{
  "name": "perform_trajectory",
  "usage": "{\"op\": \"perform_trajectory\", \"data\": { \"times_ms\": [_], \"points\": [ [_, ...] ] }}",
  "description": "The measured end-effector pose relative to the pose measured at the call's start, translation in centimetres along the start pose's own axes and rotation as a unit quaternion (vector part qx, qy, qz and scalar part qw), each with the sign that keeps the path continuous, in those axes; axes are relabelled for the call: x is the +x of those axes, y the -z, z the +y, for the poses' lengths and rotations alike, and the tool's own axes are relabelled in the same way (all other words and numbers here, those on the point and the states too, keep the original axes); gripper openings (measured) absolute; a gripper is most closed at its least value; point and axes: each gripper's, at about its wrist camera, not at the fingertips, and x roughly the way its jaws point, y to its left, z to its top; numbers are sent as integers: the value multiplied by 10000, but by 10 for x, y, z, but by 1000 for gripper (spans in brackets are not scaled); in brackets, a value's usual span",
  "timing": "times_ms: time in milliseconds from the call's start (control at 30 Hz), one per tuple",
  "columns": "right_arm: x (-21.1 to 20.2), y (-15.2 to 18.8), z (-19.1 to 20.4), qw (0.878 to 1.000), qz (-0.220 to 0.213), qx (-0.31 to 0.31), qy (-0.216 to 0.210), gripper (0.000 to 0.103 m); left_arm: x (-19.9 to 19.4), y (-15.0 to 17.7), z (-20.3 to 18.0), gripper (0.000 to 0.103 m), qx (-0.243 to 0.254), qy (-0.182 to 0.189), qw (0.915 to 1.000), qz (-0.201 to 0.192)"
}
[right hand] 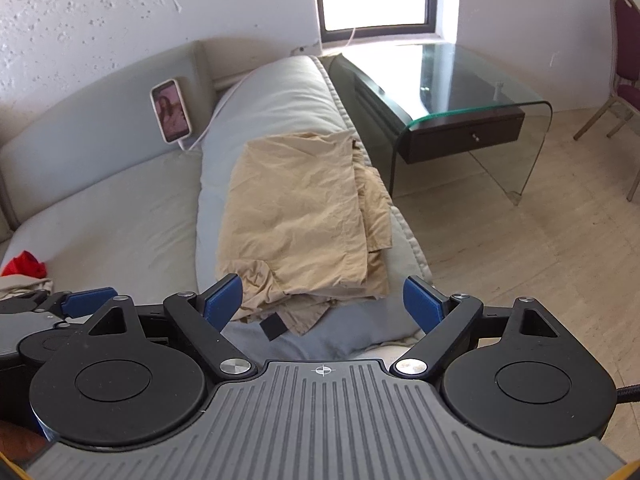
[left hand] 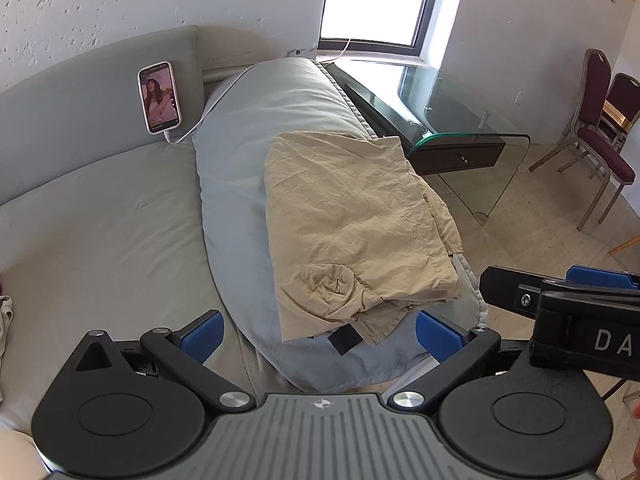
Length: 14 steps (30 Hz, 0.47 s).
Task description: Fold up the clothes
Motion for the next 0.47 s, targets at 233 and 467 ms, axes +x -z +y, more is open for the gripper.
{"op": "perform_trajectory", "data": {
  "times_ms": [233, 467],
  "points": [
    [3, 2, -4, 10000, 48, 34, 72, 88, 7, 0, -4, 102, 46, 64, 9999, 108],
    [8, 4, -6, 9999, 125, 42, 107, 88, 11, 1, -7, 102, 73, 70, 9998, 157]
  ]
}}
